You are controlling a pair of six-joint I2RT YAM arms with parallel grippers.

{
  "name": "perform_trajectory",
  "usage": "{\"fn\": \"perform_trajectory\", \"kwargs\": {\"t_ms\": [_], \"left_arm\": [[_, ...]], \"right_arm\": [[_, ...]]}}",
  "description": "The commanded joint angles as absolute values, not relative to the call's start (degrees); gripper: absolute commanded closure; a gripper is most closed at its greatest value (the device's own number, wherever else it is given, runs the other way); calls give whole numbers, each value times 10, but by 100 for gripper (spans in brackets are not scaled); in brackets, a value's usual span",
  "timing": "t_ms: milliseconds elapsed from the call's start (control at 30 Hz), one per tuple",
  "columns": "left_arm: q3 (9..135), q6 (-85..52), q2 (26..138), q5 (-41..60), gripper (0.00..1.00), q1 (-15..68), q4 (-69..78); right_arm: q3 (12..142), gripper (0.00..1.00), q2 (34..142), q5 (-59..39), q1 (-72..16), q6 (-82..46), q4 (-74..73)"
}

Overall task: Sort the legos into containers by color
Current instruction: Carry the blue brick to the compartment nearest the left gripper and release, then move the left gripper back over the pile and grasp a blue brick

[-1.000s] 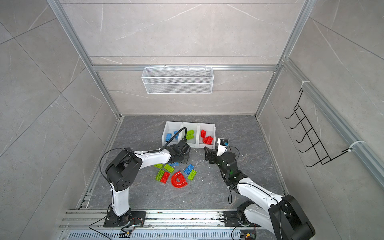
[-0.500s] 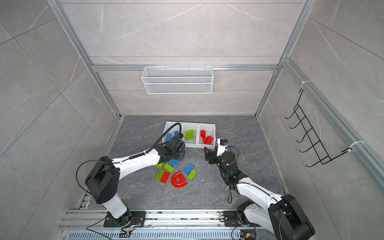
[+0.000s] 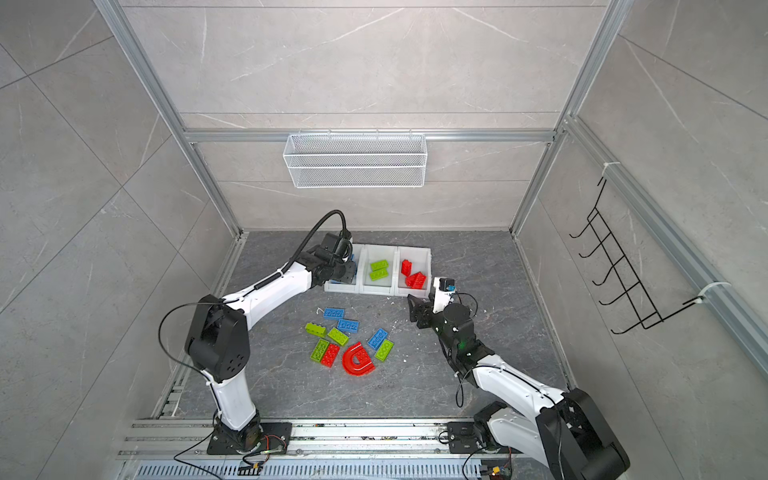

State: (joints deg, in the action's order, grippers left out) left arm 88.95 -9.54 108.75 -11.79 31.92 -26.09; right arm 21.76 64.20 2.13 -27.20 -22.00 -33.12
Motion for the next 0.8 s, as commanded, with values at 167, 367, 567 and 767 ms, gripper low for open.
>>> {"fn": "perform_trajectory", "kwargs": {"t_ms": [167, 367, 567, 767], "left_arm": [[956, -68, 1147, -105, 59, 289, -310], [973, -61, 1144, -108, 35, 287, -317], [940, -81, 1096, -96, 32, 288, -325], [816, -145, 991, -87, 30, 335, -340]], "right_arm": [[240, 25, 638, 7, -277, -205, -316], [242, 25, 641, 6, -277, -205, -315], [242, 26, 642, 5, -277, -204, -316], [243, 25, 646, 5, -278, -203, -315]]}}
